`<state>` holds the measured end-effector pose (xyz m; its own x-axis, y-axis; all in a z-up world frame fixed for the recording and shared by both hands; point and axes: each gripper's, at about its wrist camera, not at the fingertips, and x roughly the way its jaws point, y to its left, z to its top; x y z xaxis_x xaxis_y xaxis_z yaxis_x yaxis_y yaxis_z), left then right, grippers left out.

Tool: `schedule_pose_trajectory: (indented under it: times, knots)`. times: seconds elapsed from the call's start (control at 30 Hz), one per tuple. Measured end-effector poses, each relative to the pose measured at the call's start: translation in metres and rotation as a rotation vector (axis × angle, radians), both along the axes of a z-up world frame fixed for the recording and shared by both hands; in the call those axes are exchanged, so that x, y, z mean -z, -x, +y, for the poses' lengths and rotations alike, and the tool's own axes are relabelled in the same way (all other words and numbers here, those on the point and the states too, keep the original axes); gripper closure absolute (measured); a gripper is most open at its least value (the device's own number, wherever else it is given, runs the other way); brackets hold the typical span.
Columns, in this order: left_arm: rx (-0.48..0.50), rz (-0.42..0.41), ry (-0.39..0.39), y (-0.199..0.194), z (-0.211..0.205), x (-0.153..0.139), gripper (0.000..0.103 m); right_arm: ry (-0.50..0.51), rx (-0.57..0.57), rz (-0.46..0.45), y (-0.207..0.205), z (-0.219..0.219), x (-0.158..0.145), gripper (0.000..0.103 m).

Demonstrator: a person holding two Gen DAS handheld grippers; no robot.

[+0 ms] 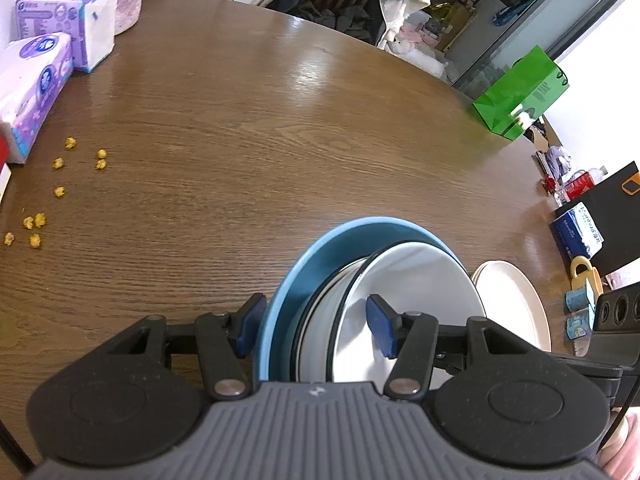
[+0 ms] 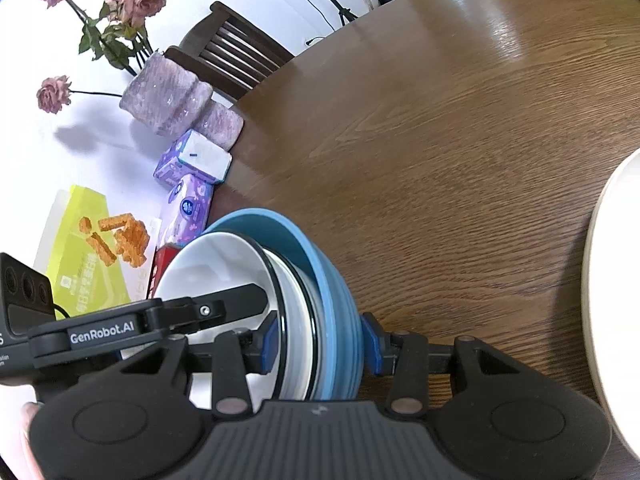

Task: Organize plates and bowls
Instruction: 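Lift the bowl stack with both grippers and carry it toward the white plates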

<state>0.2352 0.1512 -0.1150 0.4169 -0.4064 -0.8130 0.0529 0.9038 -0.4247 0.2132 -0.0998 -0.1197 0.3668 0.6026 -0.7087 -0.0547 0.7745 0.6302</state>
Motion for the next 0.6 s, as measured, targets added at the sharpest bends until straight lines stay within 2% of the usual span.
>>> schedule_pose_trajectory:
  times: [0.6]
  knots:
    - [0.036,-0.008,-0.003,-0.007,-0.036,-0.007,0.047,-0.010,0.035,-0.017,0.004,-0.038,-0.004,0.062]
